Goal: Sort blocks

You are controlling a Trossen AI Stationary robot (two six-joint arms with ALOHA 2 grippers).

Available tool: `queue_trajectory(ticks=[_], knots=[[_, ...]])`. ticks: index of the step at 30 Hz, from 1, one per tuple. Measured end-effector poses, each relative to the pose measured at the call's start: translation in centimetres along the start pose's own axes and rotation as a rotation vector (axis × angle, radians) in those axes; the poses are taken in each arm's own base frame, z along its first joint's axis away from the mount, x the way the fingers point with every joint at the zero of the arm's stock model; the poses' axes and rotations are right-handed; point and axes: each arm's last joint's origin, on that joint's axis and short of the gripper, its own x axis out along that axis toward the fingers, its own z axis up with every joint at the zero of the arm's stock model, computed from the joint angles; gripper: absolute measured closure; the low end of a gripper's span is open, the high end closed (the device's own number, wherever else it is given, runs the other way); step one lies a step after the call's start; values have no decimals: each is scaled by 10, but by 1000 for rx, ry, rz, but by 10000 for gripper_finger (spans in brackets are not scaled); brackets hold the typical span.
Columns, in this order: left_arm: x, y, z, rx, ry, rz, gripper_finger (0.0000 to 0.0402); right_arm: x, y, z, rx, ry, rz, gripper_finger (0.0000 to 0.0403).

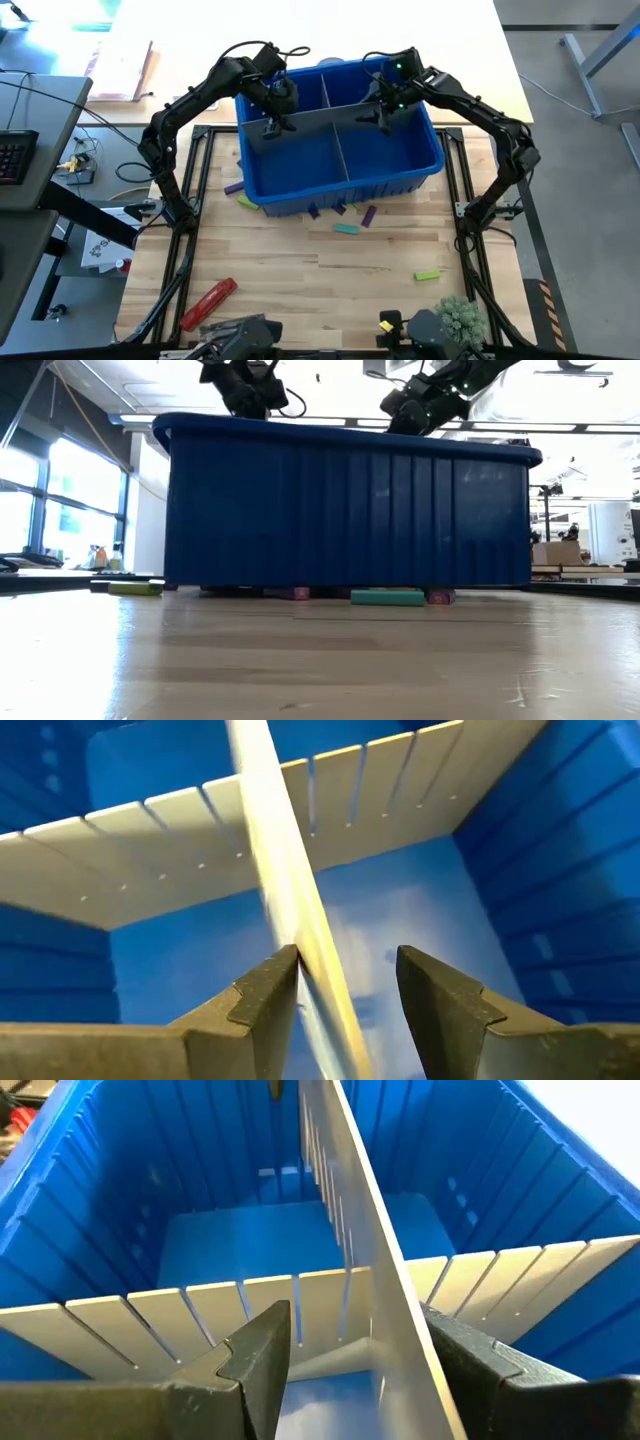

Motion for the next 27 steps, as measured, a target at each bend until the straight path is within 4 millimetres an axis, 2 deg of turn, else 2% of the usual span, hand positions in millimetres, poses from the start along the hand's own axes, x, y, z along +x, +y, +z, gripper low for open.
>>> queue_trajectory(ticks=[10, 16, 19, 22, 27], knots=[[0, -3, 1, 16, -63, -79, 250, -1, 2, 0, -29, -25, 54, 224], [6, 3, 5, 35, -114, -77, 250, 6, -4, -2, -60, 3, -7, 224], [12, 1, 5, -5, -97, -109, 250, 5, 1, -5, -14, 3, 67, 224], [14, -4, 8, 37, -88, -121, 250, 5, 3, -6, -23, -26, 126, 224], [14, -5, 10, 26, -101, -121, 250, 6, 2, -7, -5, -18, 106, 224]])
